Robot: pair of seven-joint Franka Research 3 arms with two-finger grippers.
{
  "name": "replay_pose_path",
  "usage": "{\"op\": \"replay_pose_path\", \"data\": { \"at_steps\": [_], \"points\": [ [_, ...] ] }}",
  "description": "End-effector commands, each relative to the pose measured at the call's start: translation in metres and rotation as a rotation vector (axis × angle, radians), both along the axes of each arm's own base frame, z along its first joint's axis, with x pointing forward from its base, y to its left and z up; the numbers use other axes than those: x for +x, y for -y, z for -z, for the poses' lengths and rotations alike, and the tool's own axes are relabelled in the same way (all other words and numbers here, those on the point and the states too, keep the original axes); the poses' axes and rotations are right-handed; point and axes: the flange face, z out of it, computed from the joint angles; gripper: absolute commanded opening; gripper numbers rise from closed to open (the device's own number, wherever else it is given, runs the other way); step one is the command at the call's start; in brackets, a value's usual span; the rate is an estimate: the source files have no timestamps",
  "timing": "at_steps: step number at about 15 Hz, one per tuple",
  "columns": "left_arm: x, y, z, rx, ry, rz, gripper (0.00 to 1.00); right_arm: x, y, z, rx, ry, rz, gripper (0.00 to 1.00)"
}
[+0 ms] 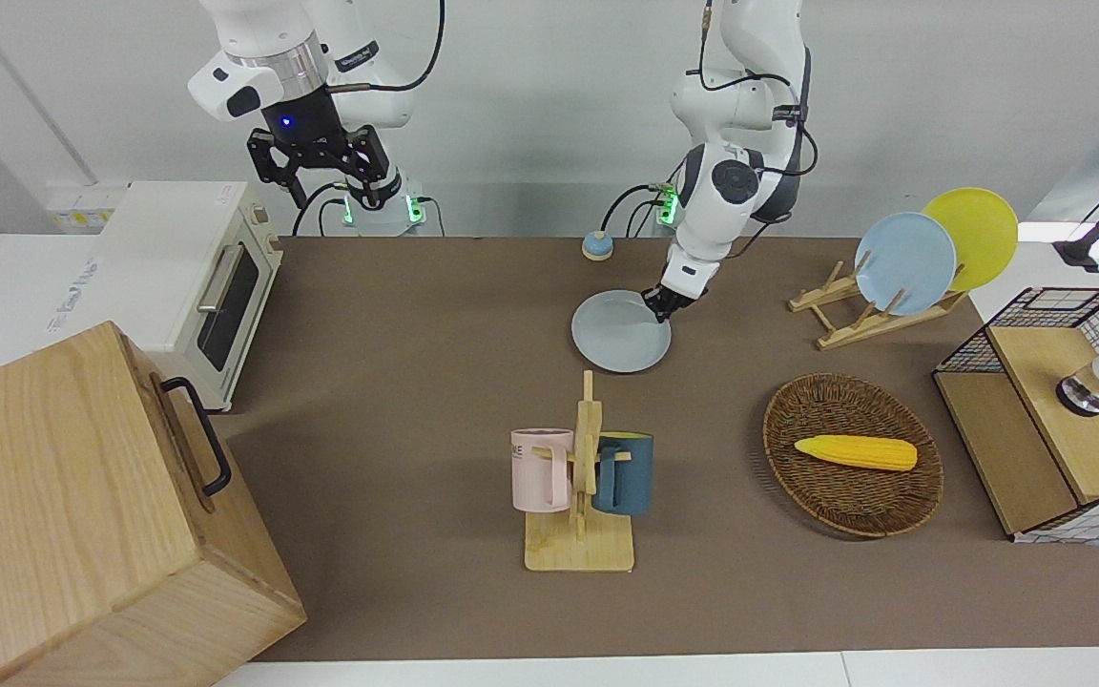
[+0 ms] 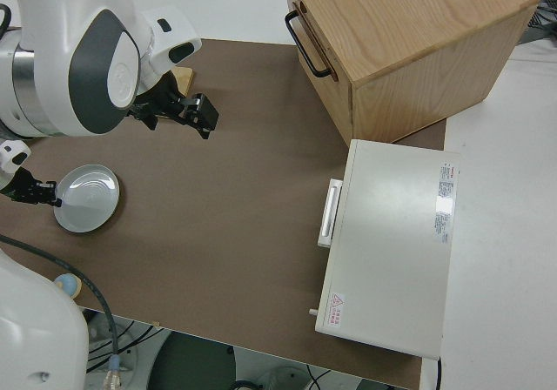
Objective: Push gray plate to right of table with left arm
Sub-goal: 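Push the gray plate across the table with the left gripper toward the toaster oven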
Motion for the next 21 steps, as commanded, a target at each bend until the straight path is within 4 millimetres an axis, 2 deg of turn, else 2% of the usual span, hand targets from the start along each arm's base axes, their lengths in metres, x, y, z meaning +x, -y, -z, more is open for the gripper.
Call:
{"op": "replay_pose_path", "data": {
  "at_steps": [1,7,13,16,21],
  "points": [
    [-0.003,0.026,0.003,-0.013,0.016,-0.05,0.0,-0.004,0.001,0.0,0.01,-0.002,0.01,0.996],
    [-0.014,0.073,0.011,-0.038,0.043,-0.094,0.0,-0.004,0.002,0.001,0.011,-0.002,0.012,0.996],
    [-0.012,0.104,0.016,-0.054,0.039,-0.112,0.0,-0.004,0.001,0.001,0.011,-0.002,0.01,0.996],
    [-0.018,0.12,0.019,-0.064,0.046,-0.116,0.0,-0.004,0.002,0.001,0.011,-0.003,0.012,0.996],
    [-0.025,0.157,0.017,-0.098,0.049,-0.15,0.0,-0.004,0.001,0.001,0.011,-0.003,0.01,0.996]
  ]
}}
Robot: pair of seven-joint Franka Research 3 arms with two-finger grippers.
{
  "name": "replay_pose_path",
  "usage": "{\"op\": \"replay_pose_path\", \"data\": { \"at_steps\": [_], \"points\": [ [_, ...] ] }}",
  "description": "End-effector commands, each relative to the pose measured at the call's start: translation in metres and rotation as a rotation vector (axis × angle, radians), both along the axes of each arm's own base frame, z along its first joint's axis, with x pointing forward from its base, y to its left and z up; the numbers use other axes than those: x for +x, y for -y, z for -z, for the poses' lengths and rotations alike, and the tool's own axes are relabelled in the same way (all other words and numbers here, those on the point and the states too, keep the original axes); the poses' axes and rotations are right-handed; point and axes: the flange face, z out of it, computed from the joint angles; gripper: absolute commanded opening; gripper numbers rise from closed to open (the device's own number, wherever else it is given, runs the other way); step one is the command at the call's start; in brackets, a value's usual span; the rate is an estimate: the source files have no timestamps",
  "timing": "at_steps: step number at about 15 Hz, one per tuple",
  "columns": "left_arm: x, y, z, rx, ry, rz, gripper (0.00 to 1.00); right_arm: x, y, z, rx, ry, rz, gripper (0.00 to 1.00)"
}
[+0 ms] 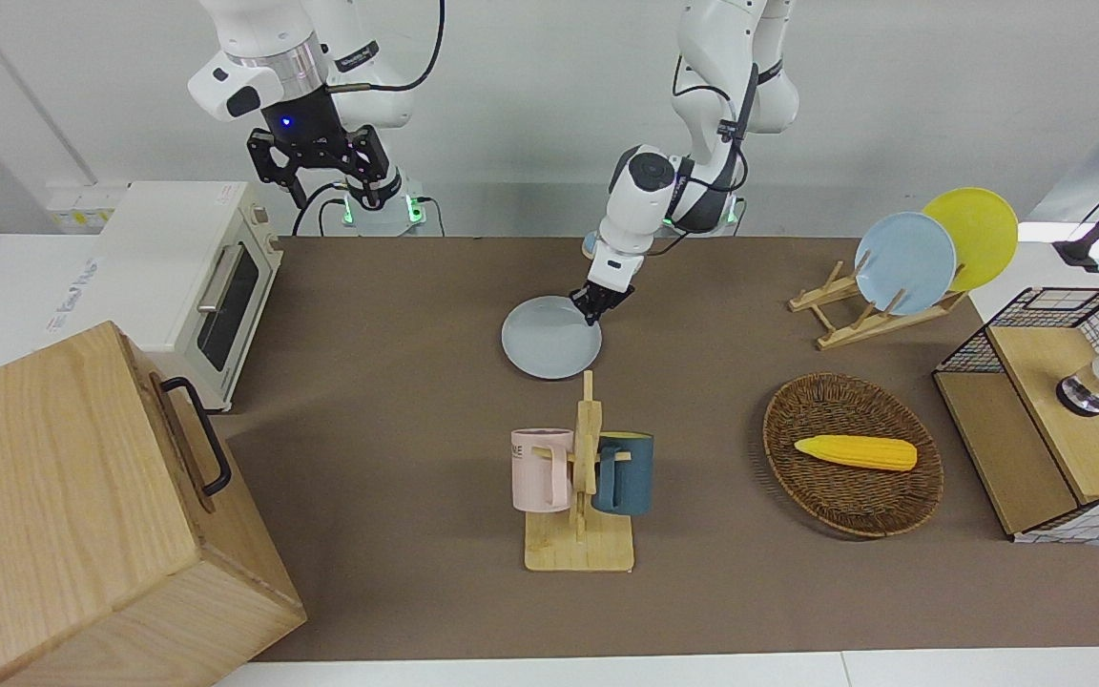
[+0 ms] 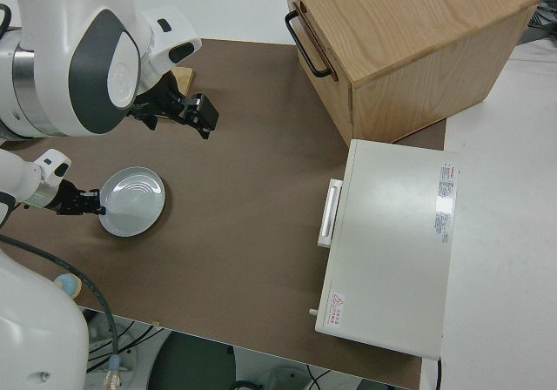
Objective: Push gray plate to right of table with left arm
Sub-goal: 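Push the gray plate across the table with the left gripper toward the toaster oven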
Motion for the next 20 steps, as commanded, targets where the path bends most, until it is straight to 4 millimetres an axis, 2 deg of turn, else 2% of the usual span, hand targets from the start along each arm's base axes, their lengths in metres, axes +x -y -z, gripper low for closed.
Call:
{"op": "replay_pose_path", "data": {
  "at_steps": [1,4,10,14,17,20],
  "points": [
    [-0.001,0.027,0.009,-0.025,-0.019,-0.029,0.0,-0.004,0.001,0.001,0.01,-0.003,0.01,0.996],
    [-0.008,0.038,0.009,-0.028,-0.025,-0.03,0.0,-0.004,0.001,0.0,0.01,-0.002,0.012,0.996],
    [-0.007,0.054,0.003,-0.047,-0.023,-0.049,0.0,-0.004,0.001,0.0,0.01,-0.002,0.01,0.996],
    [-0.013,0.081,-0.001,-0.064,-0.029,-0.057,0.0,-0.004,0.001,0.0,0.01,-0.002,0.01,0.996],
    [-0.012,0.088,0.0,-0.071,-0.035,-0.061,0.0,-0.004,0.001,0.001,0.01,-0.003,0.01,0.996],
    [-0.017,0.103,-0.008,-0.087,-0.032,-0.069,0.0,-0.004,0.002,0.001,0.011,-0.003,0.013,0.996]
  ]
}}
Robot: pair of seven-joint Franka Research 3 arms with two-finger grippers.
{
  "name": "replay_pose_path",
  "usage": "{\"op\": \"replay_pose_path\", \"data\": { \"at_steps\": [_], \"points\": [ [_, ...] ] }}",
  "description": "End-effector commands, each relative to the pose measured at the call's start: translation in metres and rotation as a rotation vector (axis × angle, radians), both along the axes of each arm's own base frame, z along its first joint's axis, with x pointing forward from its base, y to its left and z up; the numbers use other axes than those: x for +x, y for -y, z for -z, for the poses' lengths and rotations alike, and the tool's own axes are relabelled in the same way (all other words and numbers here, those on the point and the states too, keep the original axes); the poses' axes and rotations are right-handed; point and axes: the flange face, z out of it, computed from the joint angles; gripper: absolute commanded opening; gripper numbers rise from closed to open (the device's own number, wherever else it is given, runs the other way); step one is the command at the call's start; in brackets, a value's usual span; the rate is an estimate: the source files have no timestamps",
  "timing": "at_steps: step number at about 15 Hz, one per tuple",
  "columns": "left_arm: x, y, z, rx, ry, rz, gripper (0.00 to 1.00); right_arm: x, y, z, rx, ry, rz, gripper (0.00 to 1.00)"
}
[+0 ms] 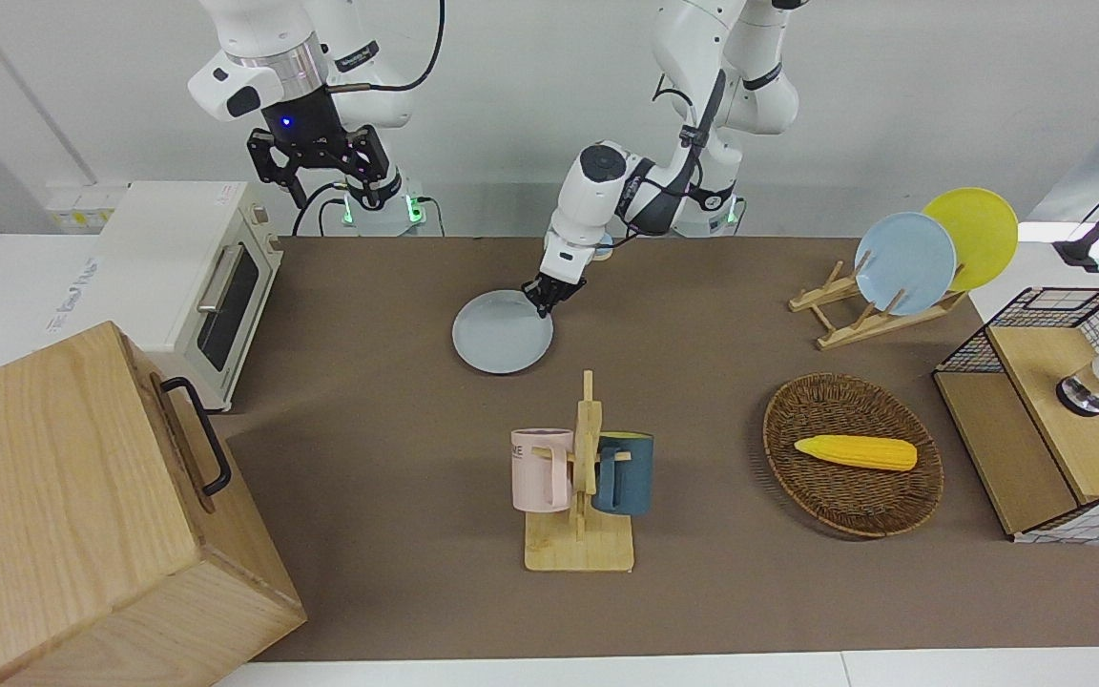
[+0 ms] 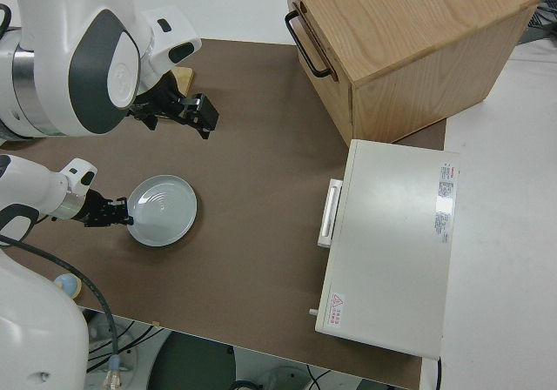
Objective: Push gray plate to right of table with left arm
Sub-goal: 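Push the gray plate across the table with the left gripper toward the toaster oven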
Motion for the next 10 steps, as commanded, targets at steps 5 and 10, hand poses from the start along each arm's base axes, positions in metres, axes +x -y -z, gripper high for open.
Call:
{"op": "replay_pose_path", "data": {
  "at_steps": [5,10],
  "points": [
    [-0.007,0.034,0.005,-0.019,-0.014,-0.013,0.0,-0.004,0.001,0.001,0.011,-0.003,0.01,0.996],
    [-0.009,0.042,0.014,-0.022,0.001,-0.024,0.22,-0.004,0.002,0.001,0.012,-0.003,0.012,0.996]
  ]
}}
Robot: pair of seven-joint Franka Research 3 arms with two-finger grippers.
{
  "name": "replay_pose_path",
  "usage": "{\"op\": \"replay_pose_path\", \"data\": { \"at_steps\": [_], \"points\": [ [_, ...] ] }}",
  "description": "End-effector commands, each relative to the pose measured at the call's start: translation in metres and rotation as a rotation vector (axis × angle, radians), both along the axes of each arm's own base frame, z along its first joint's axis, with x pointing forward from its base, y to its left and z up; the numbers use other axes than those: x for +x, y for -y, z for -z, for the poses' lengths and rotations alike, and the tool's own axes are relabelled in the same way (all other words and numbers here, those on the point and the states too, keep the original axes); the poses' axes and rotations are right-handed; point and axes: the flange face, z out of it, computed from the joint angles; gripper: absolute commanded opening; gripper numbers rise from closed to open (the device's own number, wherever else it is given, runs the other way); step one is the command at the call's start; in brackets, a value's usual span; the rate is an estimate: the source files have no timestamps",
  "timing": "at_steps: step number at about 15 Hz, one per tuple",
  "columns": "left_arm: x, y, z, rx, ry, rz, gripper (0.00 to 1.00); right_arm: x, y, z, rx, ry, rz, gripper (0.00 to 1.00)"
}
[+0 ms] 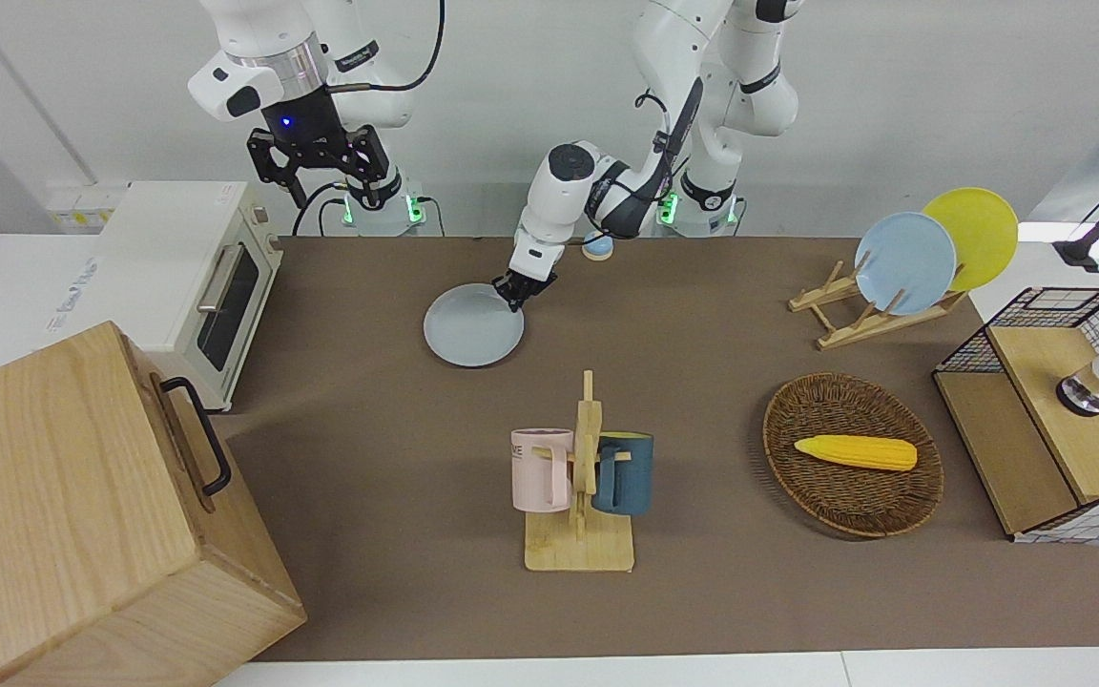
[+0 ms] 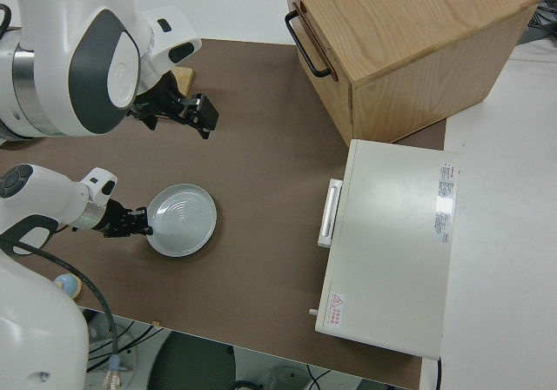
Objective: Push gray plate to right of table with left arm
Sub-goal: 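Push the gray plate across the table with the left gripper toward the toaster oven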
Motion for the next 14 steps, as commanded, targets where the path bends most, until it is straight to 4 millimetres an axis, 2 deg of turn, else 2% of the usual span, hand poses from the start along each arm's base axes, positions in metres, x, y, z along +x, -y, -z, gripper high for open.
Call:
{"op": "replay_pose_path", "data": {
  "at_steps": [1,3,4,9,14],
  "points": [
    [0.005,0.011,0.005,-0.011,0.01,-0.025,0.32,-0.004,0.002,0.001,0.011,-0.003,0.012,0.996],
    [0.006,0.012,0.004,-0.013,0.012,-0.026,0.84,-0.004,0.002,0.001,0.011,-0.003,0.012,0.996],
    [0.006,0.012,0.004,-0.008,0.019,-0.017,0.98,-0.004,0.001,0.001,0.01,-0.003,0.01,0.996],
    [0.007,0.008,0.005,0.018,0.01,-0.003,0.99,-0.004,0.001,0.001,0.01,-0.003,0.01,0.996],
    [0.012,-0.008,-0.012,0.093,0.007,0.037,0.99,-0.004,0.001,0.0,0.011,-0.002,0.012,0.996]
  ]
}}
